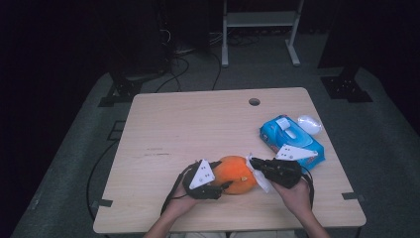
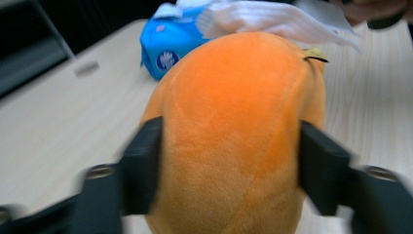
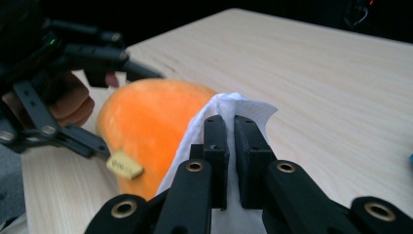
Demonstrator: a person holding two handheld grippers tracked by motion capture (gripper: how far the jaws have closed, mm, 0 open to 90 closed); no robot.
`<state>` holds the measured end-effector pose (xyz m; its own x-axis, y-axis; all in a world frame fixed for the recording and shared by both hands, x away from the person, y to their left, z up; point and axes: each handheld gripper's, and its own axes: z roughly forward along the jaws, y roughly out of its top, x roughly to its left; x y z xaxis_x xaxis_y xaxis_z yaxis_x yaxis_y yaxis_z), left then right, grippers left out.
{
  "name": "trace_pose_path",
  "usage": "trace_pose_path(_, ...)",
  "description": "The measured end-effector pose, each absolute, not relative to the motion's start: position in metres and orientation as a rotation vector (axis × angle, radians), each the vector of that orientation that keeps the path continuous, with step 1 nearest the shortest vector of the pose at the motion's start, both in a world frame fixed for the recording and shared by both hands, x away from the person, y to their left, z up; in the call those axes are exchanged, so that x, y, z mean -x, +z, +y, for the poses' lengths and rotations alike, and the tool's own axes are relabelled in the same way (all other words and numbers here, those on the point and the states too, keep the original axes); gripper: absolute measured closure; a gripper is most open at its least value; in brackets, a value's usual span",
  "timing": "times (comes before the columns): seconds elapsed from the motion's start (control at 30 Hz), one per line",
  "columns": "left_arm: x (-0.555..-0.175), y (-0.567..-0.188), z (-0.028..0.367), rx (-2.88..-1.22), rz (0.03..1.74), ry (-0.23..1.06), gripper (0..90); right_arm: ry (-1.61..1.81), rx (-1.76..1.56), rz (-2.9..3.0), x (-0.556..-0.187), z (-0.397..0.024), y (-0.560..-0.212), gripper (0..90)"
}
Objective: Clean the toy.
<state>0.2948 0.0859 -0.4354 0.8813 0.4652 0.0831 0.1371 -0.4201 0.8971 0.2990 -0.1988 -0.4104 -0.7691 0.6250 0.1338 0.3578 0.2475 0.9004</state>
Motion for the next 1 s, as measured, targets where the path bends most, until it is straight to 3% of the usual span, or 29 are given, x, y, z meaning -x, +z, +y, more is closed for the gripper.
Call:
trace_pose_path(0.1,-0.307,-0.441,0.091,-1.995,0.591,0.238,3.4,1.522,-0.923,2.323,-0.302,-0.197,-0.413,83.7)
trace_pose_path(0.17,-0.310,-0.444,0.097,-1.977,0.614,0.180,8.0,1.517,-0.922,2.329,-0.302,-0.197,-0.412,83.7)
trace_pose_path(0.23,-0.306,-0.440,0.097,-2.001,0.573,0.230,22.3,1.502,-0.913,2.328,-0.300,-0.195,-0.410,83.7)
trace_pose_path(0.33,-0.296,-0.434,0.089,-2.020,0.500,0.357,31.0,1.488,-0.845,2.309,-0.291,-0.186,-0.401,83.6)
trace_pose_path(0.53,-0.276,-0.428,0.062,-2.066,0.397,0.553,32.2,1.519,-0.632,2.335,-0.273,-0.156,-0.389,83.7)
trace_pose_path(0.77,-0.276,-0.428,0.061,-2.054,0.418,0.521,29.6,1.465,-0.742,2.272,-0.282,-0.179,-0.390,83.8)
trace_pose_path(1.0,-0.275,-0.429,0.059,-2.065,0.430,0.522,27.9,1.467,-0.554,2.367,-0.266,-0.142,-0.394,83.7)
